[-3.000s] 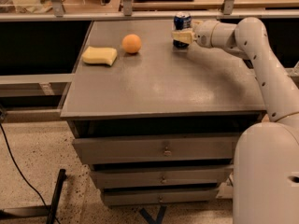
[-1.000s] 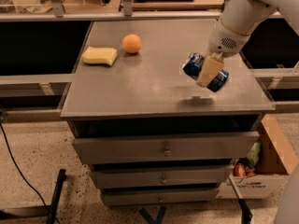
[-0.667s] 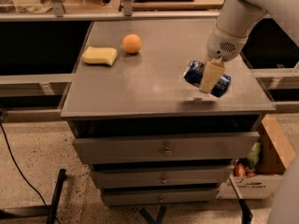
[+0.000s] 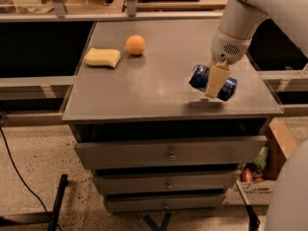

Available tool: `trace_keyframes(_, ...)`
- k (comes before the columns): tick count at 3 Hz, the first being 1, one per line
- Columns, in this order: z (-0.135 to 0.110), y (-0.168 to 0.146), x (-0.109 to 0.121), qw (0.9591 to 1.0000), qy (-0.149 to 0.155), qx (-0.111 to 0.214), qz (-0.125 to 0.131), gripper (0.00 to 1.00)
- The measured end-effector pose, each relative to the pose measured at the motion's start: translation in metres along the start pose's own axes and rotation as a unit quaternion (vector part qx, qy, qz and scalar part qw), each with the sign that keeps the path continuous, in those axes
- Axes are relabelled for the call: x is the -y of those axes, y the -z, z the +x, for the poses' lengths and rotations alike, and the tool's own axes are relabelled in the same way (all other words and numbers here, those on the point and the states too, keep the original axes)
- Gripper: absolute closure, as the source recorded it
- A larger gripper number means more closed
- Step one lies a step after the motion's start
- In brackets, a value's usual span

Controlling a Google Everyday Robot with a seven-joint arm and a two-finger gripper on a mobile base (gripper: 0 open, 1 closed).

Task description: Knock pepsi can over

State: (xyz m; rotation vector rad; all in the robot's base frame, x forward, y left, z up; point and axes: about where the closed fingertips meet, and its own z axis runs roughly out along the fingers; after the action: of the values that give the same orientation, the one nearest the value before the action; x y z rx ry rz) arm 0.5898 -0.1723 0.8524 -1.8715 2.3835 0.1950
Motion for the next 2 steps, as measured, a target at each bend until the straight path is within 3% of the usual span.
trace_keyframes(2, -0.0049, -0.0037, 0.0074, 0.9999, 0.001, 0.007, 0.011, 0.13)
